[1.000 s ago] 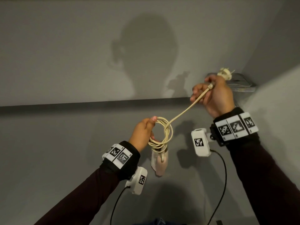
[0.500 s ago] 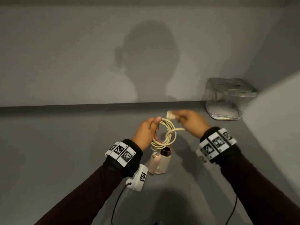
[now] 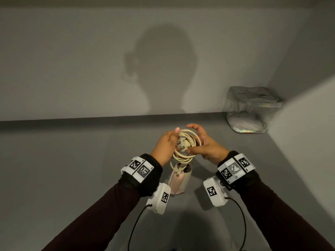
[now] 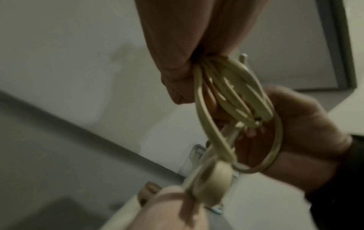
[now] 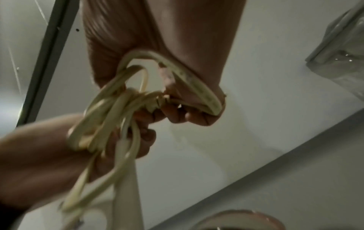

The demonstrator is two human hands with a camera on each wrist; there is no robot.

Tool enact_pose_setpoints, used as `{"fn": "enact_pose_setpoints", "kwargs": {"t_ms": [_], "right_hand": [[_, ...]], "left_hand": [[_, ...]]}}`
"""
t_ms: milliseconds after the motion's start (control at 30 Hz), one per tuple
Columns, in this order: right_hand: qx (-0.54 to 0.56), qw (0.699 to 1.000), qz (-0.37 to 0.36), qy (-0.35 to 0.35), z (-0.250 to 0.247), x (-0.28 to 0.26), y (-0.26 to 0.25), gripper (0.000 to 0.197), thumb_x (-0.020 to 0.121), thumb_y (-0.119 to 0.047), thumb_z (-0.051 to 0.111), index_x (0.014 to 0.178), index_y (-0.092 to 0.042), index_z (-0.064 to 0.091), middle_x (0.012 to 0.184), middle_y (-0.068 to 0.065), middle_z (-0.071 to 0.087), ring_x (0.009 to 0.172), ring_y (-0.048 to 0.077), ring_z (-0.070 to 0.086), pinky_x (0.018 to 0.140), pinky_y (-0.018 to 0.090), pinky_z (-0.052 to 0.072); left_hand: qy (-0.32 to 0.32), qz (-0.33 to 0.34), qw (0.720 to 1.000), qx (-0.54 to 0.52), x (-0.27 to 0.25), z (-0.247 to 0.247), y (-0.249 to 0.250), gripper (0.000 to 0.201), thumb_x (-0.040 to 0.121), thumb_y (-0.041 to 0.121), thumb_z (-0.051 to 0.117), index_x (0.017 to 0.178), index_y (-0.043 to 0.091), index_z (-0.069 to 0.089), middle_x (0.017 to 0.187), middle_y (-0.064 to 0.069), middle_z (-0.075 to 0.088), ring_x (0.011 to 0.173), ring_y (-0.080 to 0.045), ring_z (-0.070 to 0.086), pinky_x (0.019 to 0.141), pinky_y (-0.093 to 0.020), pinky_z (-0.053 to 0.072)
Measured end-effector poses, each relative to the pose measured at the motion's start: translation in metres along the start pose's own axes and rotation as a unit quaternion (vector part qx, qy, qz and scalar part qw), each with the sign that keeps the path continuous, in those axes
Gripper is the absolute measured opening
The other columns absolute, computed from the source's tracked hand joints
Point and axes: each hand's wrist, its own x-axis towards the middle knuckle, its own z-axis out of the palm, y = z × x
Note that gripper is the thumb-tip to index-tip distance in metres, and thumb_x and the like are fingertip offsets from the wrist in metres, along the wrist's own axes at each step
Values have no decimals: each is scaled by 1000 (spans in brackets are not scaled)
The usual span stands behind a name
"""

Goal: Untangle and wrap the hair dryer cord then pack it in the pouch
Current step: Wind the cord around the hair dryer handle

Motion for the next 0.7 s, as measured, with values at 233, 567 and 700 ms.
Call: {"fn": "enact_pose_setpoints", "kwargs": {"t_ms": [233, 567, 700], "right_hand": [[-128, 985, -86, 77, 11, 2, -2, 39, 67, 9, 71, 94, -13, 56, 91, -3, 62, 82, -4, 61, 76, 12, 48], [-49, 968, -212, 128, 30, -9, -85, 11, 88, -10, 51, 96, -14, 58, 77, -2, 70, 72, 14, 68, 74, 29, 57], [66, 932, -189, 302, -15, -12, -81, 15, 94, -21, 46, 92, -11, 57, 54, -5, 57, 38, 7, 42, 39, 20, 41]], "left_hand": [[-25, -64, 996, -60, -5, 3, 2, 43, 96, 39, 26, 100, 13, 59, 63, 3, 62, 50, 1, 58, 49, -12, 45], [8, -43, 999, -6, -11, 23, 0, 30, 97, 26, 31, 109, 10, 53, 89, 1, 56, 49, -7, 52, 50, -19, 43], [16, 10, 997, 69, -12, 11, 4, 35, 94, 35, 35, 81, 8, 53, 75, -12, 53, 61, -25, 54, 66, -36, 45]]}}
